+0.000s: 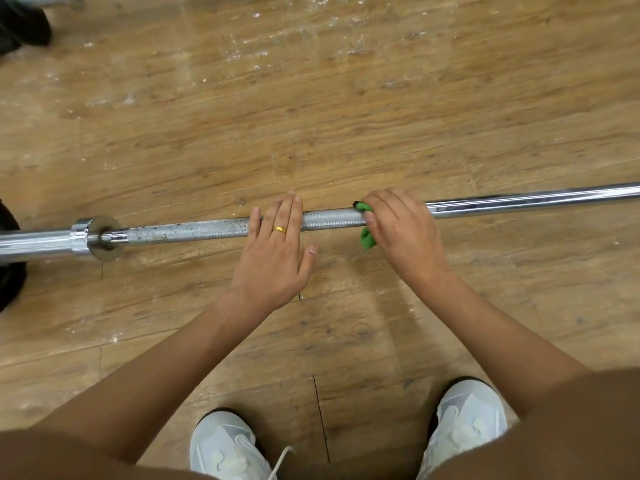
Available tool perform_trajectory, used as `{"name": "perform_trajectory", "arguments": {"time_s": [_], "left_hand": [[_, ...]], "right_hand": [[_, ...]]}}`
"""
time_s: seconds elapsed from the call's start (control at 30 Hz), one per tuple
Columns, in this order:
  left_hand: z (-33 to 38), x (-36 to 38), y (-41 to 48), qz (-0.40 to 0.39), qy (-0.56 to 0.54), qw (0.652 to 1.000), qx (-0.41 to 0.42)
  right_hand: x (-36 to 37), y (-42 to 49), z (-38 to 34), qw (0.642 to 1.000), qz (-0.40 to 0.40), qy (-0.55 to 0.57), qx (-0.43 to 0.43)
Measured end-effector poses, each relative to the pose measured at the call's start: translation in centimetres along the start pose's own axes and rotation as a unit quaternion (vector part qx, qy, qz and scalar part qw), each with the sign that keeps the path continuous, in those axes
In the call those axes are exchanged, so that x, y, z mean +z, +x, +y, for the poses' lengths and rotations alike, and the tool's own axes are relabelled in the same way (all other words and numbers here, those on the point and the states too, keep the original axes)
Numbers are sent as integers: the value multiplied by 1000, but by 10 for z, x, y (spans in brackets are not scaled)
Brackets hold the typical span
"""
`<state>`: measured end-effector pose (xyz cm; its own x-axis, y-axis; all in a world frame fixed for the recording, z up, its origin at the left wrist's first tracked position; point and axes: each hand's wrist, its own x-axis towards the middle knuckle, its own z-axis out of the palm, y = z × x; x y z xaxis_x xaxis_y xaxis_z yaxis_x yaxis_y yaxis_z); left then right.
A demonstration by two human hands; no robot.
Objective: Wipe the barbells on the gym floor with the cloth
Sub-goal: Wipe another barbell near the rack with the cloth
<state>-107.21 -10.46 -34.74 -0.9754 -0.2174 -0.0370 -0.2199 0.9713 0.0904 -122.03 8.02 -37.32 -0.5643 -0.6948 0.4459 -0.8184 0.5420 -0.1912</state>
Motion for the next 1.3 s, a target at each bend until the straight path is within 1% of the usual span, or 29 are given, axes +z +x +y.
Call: {"name": "perform_trajectory", "arguments": {"time_s": [0.07,0.13,0.23,0.37,0.4,0.5,0.53,0.6,0.67,0.7,0.8,0.87,0.97,1.03,1.07,1.2,1.27,1.3], "left_hand": [[1,1,-4,-2,-1,1000,1],[3,4,-9,0,1,1000,-2],[7,6,-18,1,8,1000,-4],[10,7,-32,-4,5,1000,0],[11,7,-35,-5,4,1000,1],[16,7,-46,-3,-1,1000,0],[18,8,-50,-3,-2,1000,-1],[19,8,-58,-8,-2,1000,1],[19,8,-66,-16,-5,1000,13],[19,8,-71,-18,-5,1000,18],[21,10,-83,-15,0,1000,24],[25,13,-91,-13,1,1000,28],[25,15,-103,-14,9,999,42],[24,16,-111,-9,7,998,55],[24,16,-115,-6,4,998,59],[30,21,-127,4,1,999,55],[33,24,-132,14,12,998,55],[34,26,-135,19,19,998,59]], "right_hand": [[-4,-6,1,999,13,-3,43],[-2,-8,-14,998,25,-1,66],[0,-11,-31,999,12,3,35],[-11,-23,-22,1000,1,-4,-23],[-13,-27,-23,1000,6,-2,-18],[-11,-33,-46,999,26,20,38],[-8,-34,-56,999,24,28,39],[-8,-37,-63,999,11,39,2],[-14,-43,-54,999,-2,34,-33],[-19,-47,-49,999,-7,30,-36],[-27,-60,-50,999,-3,31,14],[-26,-64,-67,999,-2,35,23],[-26,-69,-80,998,-27,38,-44],[-33,-76,-69,995,-40,34,-83],[-37,-82,-61,995,-46,32,-86],[-49,-102,-55,997,-40,56,-20],[-48,-104,-71,997,-41,66,-19],[-46,-104,-79,996,-46,66,-38]]}}
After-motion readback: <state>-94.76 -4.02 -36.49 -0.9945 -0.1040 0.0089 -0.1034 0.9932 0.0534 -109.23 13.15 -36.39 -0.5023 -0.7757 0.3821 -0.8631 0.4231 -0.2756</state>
